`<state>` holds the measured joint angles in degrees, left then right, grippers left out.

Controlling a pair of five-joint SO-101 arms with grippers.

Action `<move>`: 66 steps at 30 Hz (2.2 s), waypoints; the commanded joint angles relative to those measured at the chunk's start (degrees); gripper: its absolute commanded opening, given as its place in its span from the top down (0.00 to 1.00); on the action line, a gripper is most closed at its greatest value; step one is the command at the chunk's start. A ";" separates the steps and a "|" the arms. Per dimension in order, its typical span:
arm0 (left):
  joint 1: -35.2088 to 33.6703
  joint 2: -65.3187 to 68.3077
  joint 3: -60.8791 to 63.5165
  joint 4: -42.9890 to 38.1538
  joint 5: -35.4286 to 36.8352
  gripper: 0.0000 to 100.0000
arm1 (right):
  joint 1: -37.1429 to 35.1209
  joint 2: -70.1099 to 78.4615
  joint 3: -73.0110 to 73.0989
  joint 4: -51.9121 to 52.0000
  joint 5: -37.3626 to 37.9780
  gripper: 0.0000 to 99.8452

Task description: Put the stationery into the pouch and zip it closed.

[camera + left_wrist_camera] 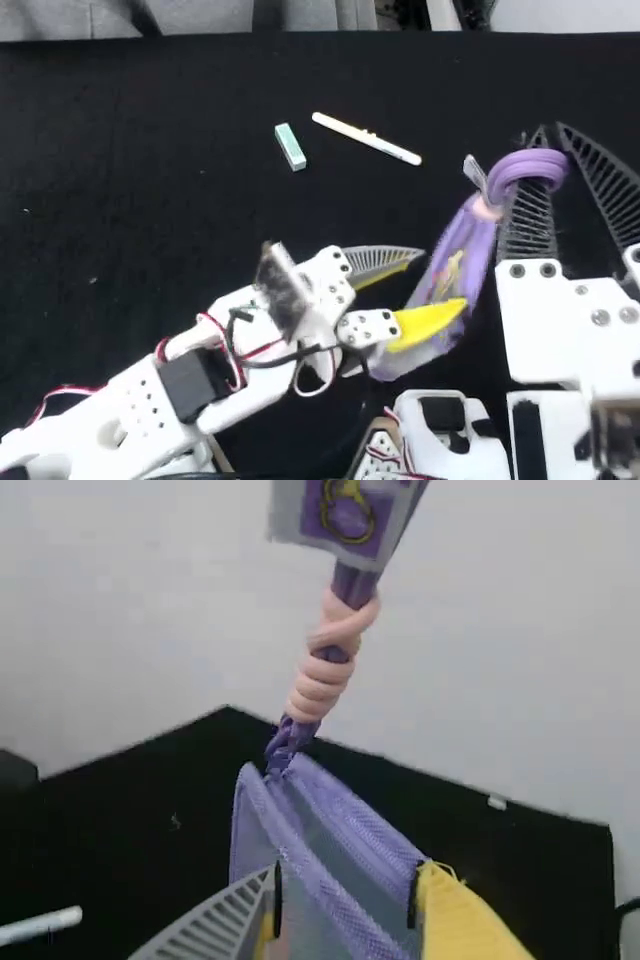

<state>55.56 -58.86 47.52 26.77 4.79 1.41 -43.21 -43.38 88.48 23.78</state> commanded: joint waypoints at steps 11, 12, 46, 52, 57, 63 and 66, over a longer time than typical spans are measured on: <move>-9.36 -14.95 -30.99 25.41 0.88 0.76 | 0.35 0.13 0.40 -1.41 -0.62 0.99; -12.53 -17.41 -30.90 25.58 0.79 0.76 | -0.53 0.13 0.40 -1.41 -0.62 0.99; -50.51 -45.98 -16.92 37.27 0.88 0.76 | -42.02 20.79 -5.23 1.05 -8.53 0.99; -50.51 -45.89 -16.92 32.79 0.09 0.76 | -41.93 20.62 -2.59 2.64 -8.00 0.99; -40.13 -44.92 -17.45 33.05 -7.74 0.76 | -41.93 20.70 -2.42 2.64 -6.15 0.99; -22.37 -37.01 -18.95 32.00 -13.19 0.76 | -42.11 20.70 -2.42 2.64 -6.15 0.99; -22.11 -30.42 -20.44 27.87 -13.19 0.76 | -42.20 20.70 -2.42 2.81 -6.15 0.99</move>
<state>31.21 -97.54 30.55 59.38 -7.52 -40.00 -22.02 -45.85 91.03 16.92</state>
